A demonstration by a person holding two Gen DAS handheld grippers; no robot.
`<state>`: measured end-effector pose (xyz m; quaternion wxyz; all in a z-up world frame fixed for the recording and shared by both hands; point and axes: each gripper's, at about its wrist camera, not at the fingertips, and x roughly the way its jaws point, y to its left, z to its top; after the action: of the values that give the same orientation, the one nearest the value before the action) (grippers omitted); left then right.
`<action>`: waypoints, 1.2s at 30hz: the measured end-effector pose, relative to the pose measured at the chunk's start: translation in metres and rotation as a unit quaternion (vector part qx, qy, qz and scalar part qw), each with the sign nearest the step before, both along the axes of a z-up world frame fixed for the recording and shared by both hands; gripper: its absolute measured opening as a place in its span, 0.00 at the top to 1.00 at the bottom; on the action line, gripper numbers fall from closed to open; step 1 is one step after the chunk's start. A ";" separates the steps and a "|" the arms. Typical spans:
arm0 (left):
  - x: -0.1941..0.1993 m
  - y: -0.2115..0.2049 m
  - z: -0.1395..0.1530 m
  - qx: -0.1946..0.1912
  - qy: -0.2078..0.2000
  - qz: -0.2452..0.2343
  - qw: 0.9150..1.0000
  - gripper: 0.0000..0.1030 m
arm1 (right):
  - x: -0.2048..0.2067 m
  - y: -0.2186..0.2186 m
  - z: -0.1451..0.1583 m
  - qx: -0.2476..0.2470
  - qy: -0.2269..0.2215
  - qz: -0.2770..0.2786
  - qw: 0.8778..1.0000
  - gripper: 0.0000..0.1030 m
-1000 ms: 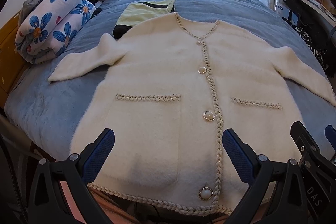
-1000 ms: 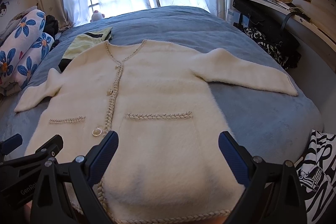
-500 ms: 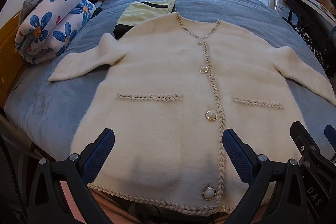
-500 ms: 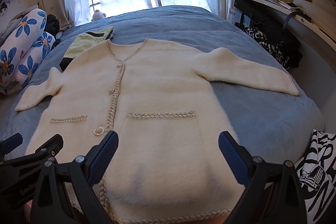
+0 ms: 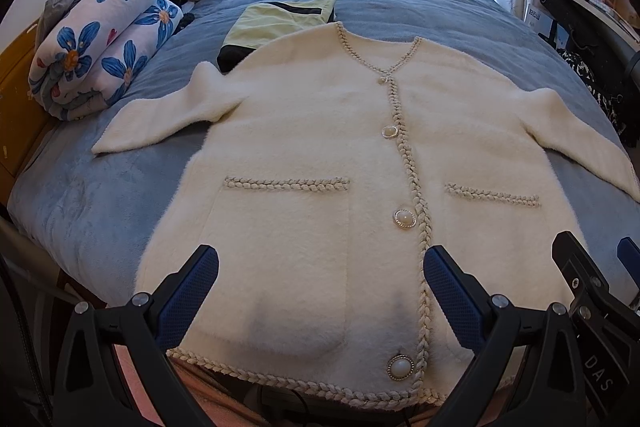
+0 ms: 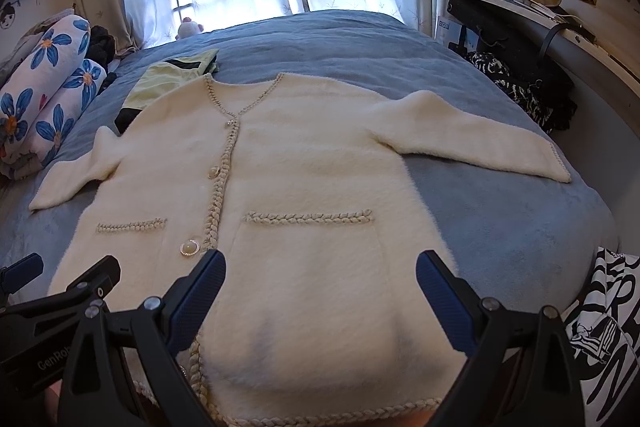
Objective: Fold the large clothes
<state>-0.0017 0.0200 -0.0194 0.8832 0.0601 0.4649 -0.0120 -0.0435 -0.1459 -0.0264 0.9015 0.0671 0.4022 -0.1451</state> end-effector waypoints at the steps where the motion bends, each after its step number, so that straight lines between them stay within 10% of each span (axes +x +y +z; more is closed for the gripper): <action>1: 0.000 0.000 0.000 -0.001 0.001 0.000 1.000 0.02 | 0.000 0.000 0.000 -0.002 0.001 0.000 1.000 0.06; 21: 0.020 -0.013 0.021 -0.004 -0.043 -0.030 0.999 0.02 | 0.005 -0.016 0.011 -0.034 -0.005 -0.035 0.999 0.06; 36: 0.071 -0.058 0.099 -0.042 -0.166 -0.106 0.979 0.02 | 0.015 -0.091 0.110 -0.113 -0.106 -0.068 0.986 0.06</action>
<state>0.0689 -0.0381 0.0798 0.9437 0.0727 0.3017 -0.1146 -0.0280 -0.2368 0.0838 0.9288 0.0068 0.2798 -0.2429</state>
